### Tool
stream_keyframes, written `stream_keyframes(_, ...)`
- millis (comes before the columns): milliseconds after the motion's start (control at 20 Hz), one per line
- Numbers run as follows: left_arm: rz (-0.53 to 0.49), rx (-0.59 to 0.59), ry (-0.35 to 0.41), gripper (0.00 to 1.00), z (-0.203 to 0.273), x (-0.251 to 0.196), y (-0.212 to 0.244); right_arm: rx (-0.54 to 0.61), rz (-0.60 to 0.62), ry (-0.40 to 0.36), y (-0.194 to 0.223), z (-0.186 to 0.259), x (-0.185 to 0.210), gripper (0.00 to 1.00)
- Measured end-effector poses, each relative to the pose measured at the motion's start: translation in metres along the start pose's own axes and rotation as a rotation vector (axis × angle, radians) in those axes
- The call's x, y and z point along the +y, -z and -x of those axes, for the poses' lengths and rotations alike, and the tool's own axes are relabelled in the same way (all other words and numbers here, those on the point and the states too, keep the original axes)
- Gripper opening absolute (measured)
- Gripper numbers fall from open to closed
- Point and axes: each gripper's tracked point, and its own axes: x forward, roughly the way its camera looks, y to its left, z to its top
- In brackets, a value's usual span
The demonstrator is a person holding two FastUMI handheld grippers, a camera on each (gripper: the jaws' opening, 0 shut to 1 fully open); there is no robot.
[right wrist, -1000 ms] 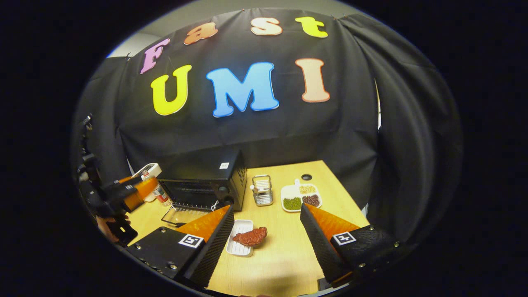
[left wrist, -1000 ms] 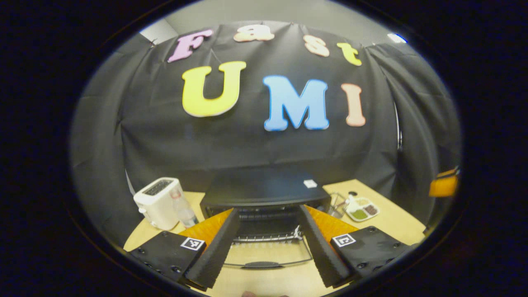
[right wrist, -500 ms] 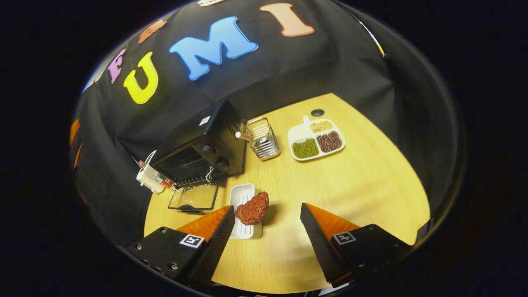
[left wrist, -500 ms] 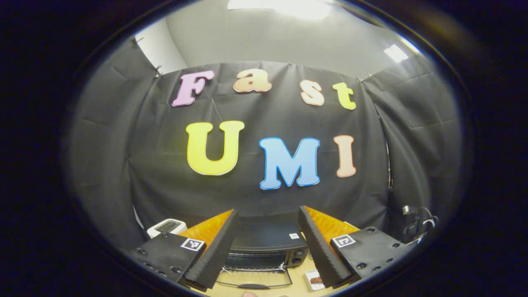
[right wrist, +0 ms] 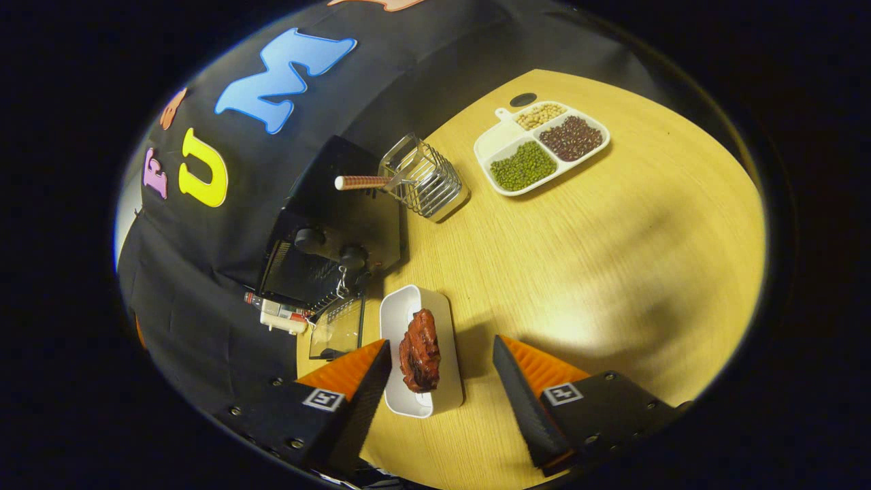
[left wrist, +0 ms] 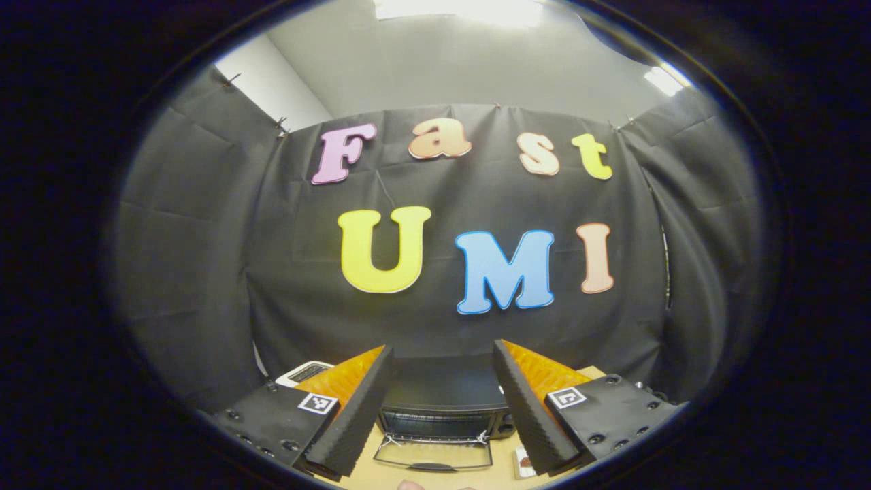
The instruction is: Open the electric oven with the left hand, put the food in, and close the electric oven.
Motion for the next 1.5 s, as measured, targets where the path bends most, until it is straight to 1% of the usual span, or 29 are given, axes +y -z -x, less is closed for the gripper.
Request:
stream_keyframes(50,0.003,0.004,-0.006,1.0,0.002,0.002,0.003,0.013,-0.011,-0.014,0.002,-0.007,0.001,0.82)
stream_keyframes(100,0.005,0.007,-0.006,1.0,0.005,0.005,0.004,0.016,-0.029,-0.017,0.002,-0.009,0.002,0.78)
stream_keyframes(150,-0.001,0.01,-0.003,1.0,0.008,0.009,0.004,0.013,-0.062,-0.031,-0.001,-0.007,0.006,0.68)
stream_keyframes(200,-0.012,0.01,-0.003,1.0,0.008,0.015,0.005,0.004,-0.09,-0.044,-0.002,-0.011,0.011,0.38)
stream_keyframes(250,-0.022,0.005,-0.006,1.0,0.006,0.022,0.003,-0.002,-0.099,-0.06,-0.004,-0.006,0.015,0.37)
stream_keyframes(300,-0.022,-0.001,-0.001,1.0,0.003,0.028,0.004,-0.008,-0.085,-0.063,-0.003,-0.009,0.015,0.28)
stream_keyframes(350,-0.016,-0.005,0.013,1.0,0.0,0.032,0.001,-0.026,-0.118,-0.091,-0.013,-0.033,0.02,0.25)
stream_keyframes(400,-0.011,-0.004,0.029,1.0,-0.002,0.035,0.002,-0.041,-0.12,-0.075,-0.008,-0.016,0.024,0.14)
stream_keyframes(550,-0.002,-0.016,0.057,1.0,-0.009,0.058,0.001,-0.07,-0.112,-0.076,-0.009,-0.001,0.034,0.14)
stream_keyframes(700,0.019,-0.025,0.103,1.0,-0.017,0.07,0.005,-0.119,-0.109,-0.1,-0.01,0.017,0.054,0.15)
stream_keyframes(750,0.023,-0.021,0.117,1.0,-0.02,0.074,0.009,-0.137,-0.12,-0.117,-0.01,0.024,0.063,0.15)
stream_keyframes(900,0.039,-0.025,0.155,1.0,-0.027,0.086,0.013,-0.193,-0.186,-0.209,-0.014,0.046,0.101,0.14)
stream_keyframes(1050,0.061,-0.036,0.187,1.0,-0.031,0.098,0.013,-0.245,-0.25,-0.267,-0.018,0.054,0.132,0.14)
stream_keyframes(1150,0.053,-0.038,0.198,1.0,-0.035,0.108,0.016,-0.273,-0.296,-0.313,-0.023,0.054,0.153,0.14)
stream_keyframes(1250,0.056,-0.037,0.22,1.0,-0.035,0.113,0.018,-0.297,-0.326,-0.339,-0.026,0.049,0.168,0.14)
stream_keyframes(1400,0.06,-0.026,0.236,1.0,-0.037,0.126,0.025,-0.309,-0.358,-0.355,-0.03,0.034,0.187,0.14)
stream_keyframes(1500,0.057,-0.009,0.238,1.0,-0.039,0.136,0.034,-0.304,-0.358,-0.349,-0.031,0.019,0.199,0.14)
